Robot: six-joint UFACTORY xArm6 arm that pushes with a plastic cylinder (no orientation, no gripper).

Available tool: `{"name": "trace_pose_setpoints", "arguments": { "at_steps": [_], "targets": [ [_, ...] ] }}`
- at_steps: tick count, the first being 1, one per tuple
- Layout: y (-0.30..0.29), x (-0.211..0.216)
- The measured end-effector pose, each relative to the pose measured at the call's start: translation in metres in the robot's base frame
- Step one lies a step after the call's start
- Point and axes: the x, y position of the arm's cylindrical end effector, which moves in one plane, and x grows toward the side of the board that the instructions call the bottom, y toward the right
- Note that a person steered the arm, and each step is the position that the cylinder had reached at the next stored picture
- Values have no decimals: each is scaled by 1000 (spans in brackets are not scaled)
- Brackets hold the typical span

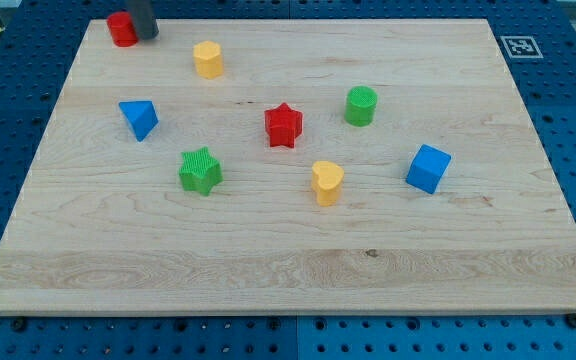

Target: Move the red star to the top center

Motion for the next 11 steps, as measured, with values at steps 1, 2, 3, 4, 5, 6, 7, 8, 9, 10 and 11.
{"name": "trace_pose_setpoints", "arguments": {
  "at_steps": [1, 2, 3, 4, 5, 6, 7, 8, 9, 10, 11],
  "targets": [
    [14, 0],
    [83, 1],
    [138, 1],
    [138, 1],
    [138, 1],
    [136, 14],
    [155, 58],
    [153, 120],
    [120, 146],
    [125, 165],
    [144, 201]
  ]
}}
